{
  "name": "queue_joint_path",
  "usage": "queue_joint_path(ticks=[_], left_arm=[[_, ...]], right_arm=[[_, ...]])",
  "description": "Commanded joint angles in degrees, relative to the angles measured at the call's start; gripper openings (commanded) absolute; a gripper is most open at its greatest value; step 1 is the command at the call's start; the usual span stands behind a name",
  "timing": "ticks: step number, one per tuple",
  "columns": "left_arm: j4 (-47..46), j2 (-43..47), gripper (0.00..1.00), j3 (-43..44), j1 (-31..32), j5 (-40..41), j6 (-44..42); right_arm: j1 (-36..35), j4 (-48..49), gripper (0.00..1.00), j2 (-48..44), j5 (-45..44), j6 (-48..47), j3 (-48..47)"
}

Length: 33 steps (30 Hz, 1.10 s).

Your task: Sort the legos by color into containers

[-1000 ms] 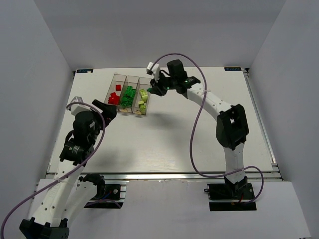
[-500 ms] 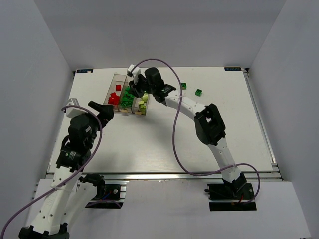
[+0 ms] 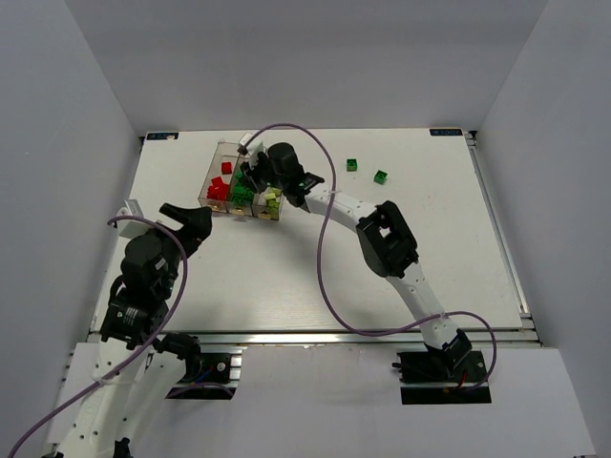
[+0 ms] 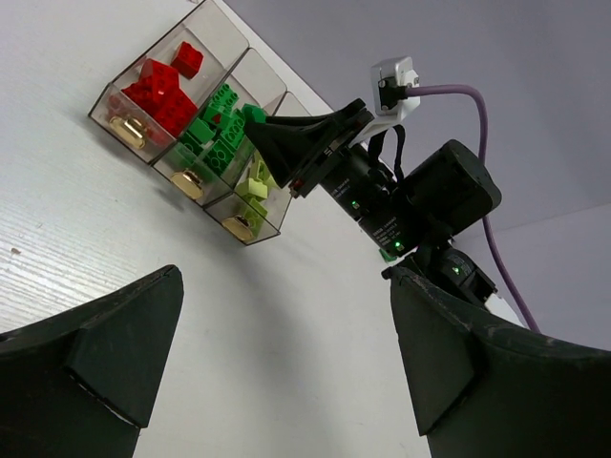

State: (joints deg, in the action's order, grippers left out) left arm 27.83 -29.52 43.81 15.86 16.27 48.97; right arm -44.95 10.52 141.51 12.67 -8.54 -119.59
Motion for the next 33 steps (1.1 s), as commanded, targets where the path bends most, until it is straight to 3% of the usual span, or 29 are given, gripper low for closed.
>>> queue_joint_path(ticks=[1, 2, 3, 6, 12, 14, 15, 16, 20, 25, 33], left_arm=[[1.78, 0.51, 0.98, -0.83, 0.05, -0.54, 1.12], [1.70, 0.51, 0.98, -1.01, -0.04, -0.71, 1.30], [1.52, 0.51, 0.98, -1.27, -0.04, -1.06, 1.39], [1.08, 0.86, 0.98, -2.24, -0.04, -2.12, 2.62], [-0.06, 1.13, 0.98, -3.03, -0.04, -3.35, 3.15], [-0.41, 0.69, 0.98, -3.03, -0.04, -3.88, 3.06], [-0.50, 0.43, 0.98, -3.03, -0.04, -4.23, 3.06], [-1.20, 0.34, 0.98, -3.21, -0.04, -4.49, 3.06], [-4.18, -0.10, 0.98, -5.57, -0.04, -6.69, 3.67], [-8.93, -1.68, 0.98, -8.48, -0.04, -9.32, 4.73], [-13.51, -6.95, 0.98, -7.78, -0.04, -11.52, 4.03]], right_arm=[[-1.02, 4.15, 0.23, 1.04, -1.94, 0.01, -2.58], [-1.02, 4.41, 0.27, 1.31, -2.20, -0.08, -2.49], [-1.02, 4.50, 0.38, 1.31, -2.64, -0.34, -2.40], [-0.93, 4.59, 0.49, 1.22, -2.82, -1.39, -1.96], [-0.76, 2.50, 0.55, -1.14, -1.86, -3.59, -1.17], [-0.41, 0.56, 0.67, -3.69, -1.68, -6.05, -0.74], [-0.14, -1.19, 0.84, -5.01, -2.55, -6.40, -0.30], [0.21, -2.34, 0.89, -7.63, -2.65, -6.41, 0.14], [4.68, -9.54, 0.89, -14.58, 2.36, -5.88, 4.44], [10.48, -15.17, 0.88, -25.38, 5.17, -7.90, 17.16], [22.79, -28.60, 0.82, -31.04, 5.89, -12.38, 23.79]])
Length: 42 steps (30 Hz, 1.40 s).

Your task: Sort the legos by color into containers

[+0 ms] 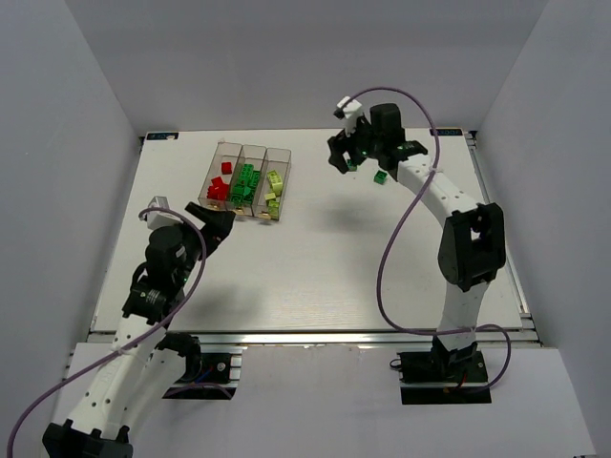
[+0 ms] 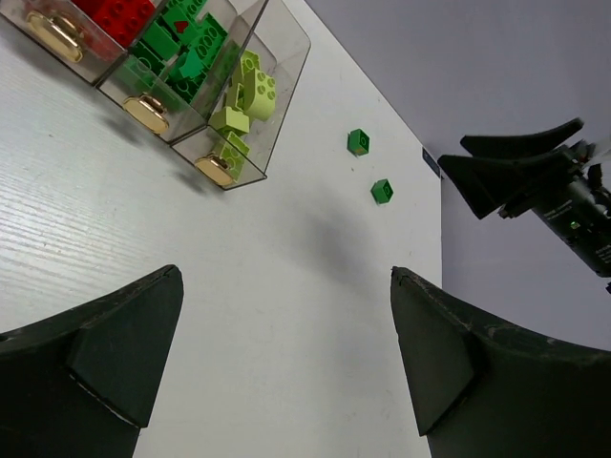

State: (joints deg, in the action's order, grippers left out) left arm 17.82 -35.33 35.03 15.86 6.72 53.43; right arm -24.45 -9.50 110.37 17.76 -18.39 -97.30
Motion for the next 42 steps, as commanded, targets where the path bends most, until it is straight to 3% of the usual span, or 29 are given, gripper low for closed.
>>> queue_joint_path(ticks=[1, 7, 18, 42], left_arm=[[-4.19, -1.75, 0.98, 1.18, -0.04, -2.32, -0.43], [-5.96, -4.75, 0.98, 1.63, -0.04, -3.47, 0.10], [-3.41, -3.96, 0.98, 1.36, -0.04, -2.59, 0.62], [-3.59, -5.45, 0.98, 0.83, -0.04, -2.59, 2.29]], right_arm=[[3.43, -9.57, 0.82, 0.55, 0.35, -3.05, 1.32], [9.41, -17.20, 0.88, 6.33, -5.36, -4.63, -3.59], [13.37, -23.46, 0.86, 21.01, -8.44, -6.83, -21.16], [15.31, -26.01, 0.78, 29.38, -6.69, -11.75, -25.31]])
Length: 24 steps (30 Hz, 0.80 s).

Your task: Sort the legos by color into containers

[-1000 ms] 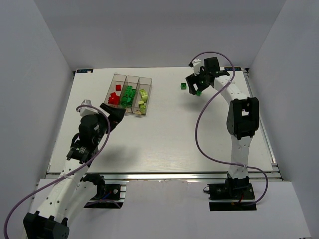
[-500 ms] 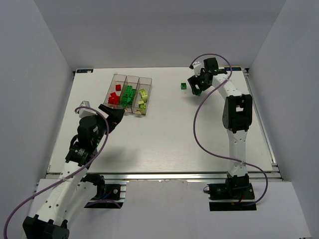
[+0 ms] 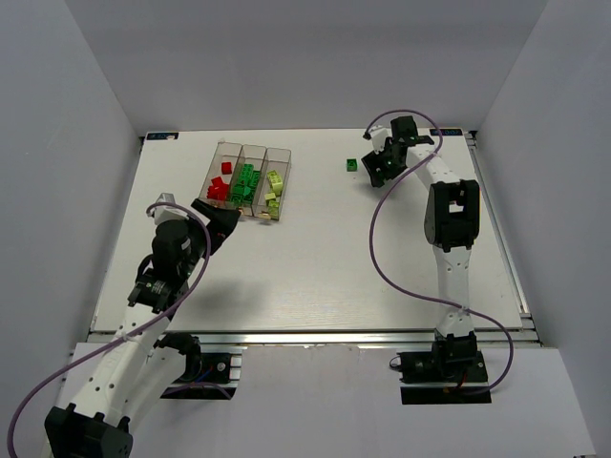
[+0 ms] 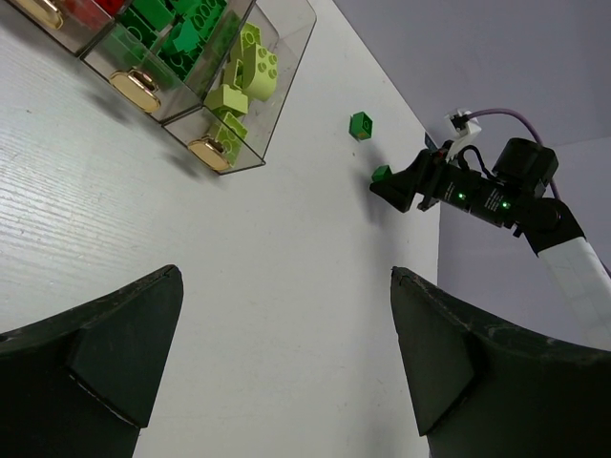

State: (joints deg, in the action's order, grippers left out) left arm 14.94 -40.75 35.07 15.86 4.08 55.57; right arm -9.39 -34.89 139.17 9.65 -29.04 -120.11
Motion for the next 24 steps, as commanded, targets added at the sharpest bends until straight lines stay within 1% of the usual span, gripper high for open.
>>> queue_joint_path(ticks=[1, 7, 12, 13, 15, 16, 21, 24], left_arm=[[-0.70, -0.03, 0.98, 0.70, -0.04, 0.14, 0.06], [-1.14, -0.20, 0.98, 0.35, -0.04, 0.14, 0.50], [-1.58, -0.99, 0.98, 0.79, -0.04, 0.05, 0.50], [-1.58, -1.26, 0.98, 0.88, -0.04, 0.05, 0.42], [-1.93, -1.43, 0.98, 0.88, -0.04, -0.03, 0.33], [-2.02, -1.61, 0.98, 0.96, -0.04, -0.03, 0.41], [-2.28, -1.96, 0.98, 1.40, -0.04, 0.14, -0.02], [-2.11, -1.88, 0.98, 2.02, -0.04, 0.49, -0.64]], right_arm=[[0.25, -0.61, 0.78, 0.66, 1.51, -1.20, -2.49], [0.25, -0.79, 0.72, 1.36, 2.30, -2.08, -2.76], [0.25, -0.70, 0.60, 1.36, 3.88, -2.87, -2.85], [0.25, -0.70, 0.54, 1.28, 4.49, -3.30, -2.84], [0.25, -0.70, 0.49, 0.75, 5.20, -3.83, -2.50], [0.25, -0.53, 0.43, 0.40, 6.25, -4.70, -2.14], [0.07, 3.77, 0.32, -5.48, 10.12, -6.12, 5.05], [-0.10, 6.15, 0.26, -9.61, 14.16, -5.94, 8.65]])
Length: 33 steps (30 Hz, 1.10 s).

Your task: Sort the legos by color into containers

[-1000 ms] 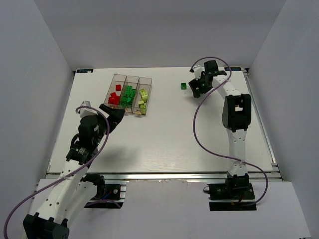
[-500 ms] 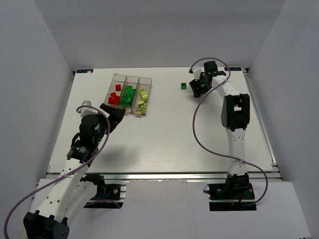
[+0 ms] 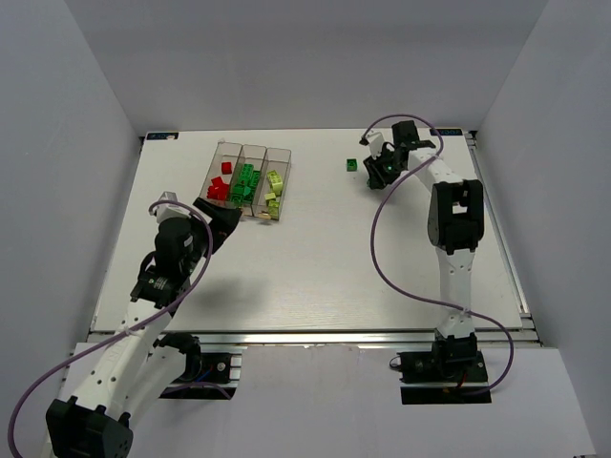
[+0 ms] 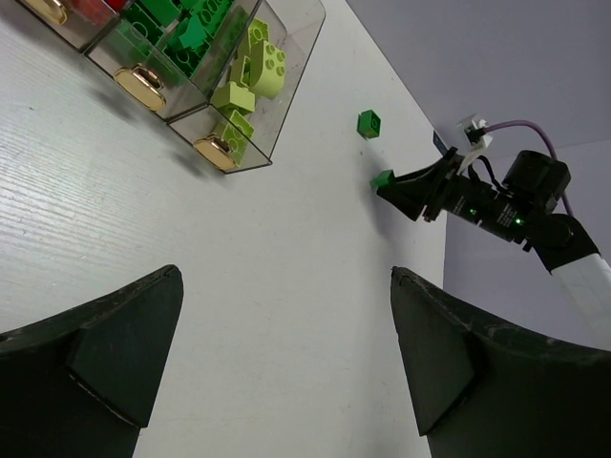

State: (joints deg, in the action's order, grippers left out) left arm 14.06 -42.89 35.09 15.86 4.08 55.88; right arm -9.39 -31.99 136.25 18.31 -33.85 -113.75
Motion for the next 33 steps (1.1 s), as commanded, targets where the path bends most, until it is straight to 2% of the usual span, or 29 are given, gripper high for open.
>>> queue_joint_path(ticks=[1, 3, 6, 7, 14, 23, 29, 33], left_arm=[[-0.97, 0.35, 0.98, 2.52, -0.04, 0.76, -1.55], [-0.44, 0.62, 0.98, 3.31, -0.04, 1.46, -2.17], [0.87, 1.14, 0.98, 4.98, -0.04, 2.60, -3.58], [1.49, 1.41, 0.98, 5.60, -0.04, 3.13, -4.10], [2.81, 3.25, 0.98, 7.18, -0.04, 5.06, -5.52], [5.00, 6.50, 0.98, 7.71, -0.04, 5.94, -6.04], [7.47, 8.88, 0.98, 7.98, -0.04, 7.35, -6.39], [8.26, 10.46, 0.98, 7.45, -0.04, 7.61, -6.04]], right_arm=[[-0.37, 4.38, 0.23, -7.74, 7.43, -1.14, 3.18], [-1.15, 5.26, 0.18, -11.25, 10.42, -1.13, 6.07], [-3.52, 8.25, 0.02, -16.53, 15.17, -0.70, 10.64], [-4.32, 8.95, 0.00, -18.89, 17.44, -0.61, 11.70], [-16.16, 16.07, 0.00, -24.71, 20.54, 3.43, 16.38], [-27.51, 20.82, 0.00, -12.24, 16.15, 18.45, -2.42], [-33.05, 29.16, 0.00, -7.58, 13.08, 23.20, -2.88], [-34.91, 36.46, 0.00, -4.24, 7.56, 26.10, -4.19]])
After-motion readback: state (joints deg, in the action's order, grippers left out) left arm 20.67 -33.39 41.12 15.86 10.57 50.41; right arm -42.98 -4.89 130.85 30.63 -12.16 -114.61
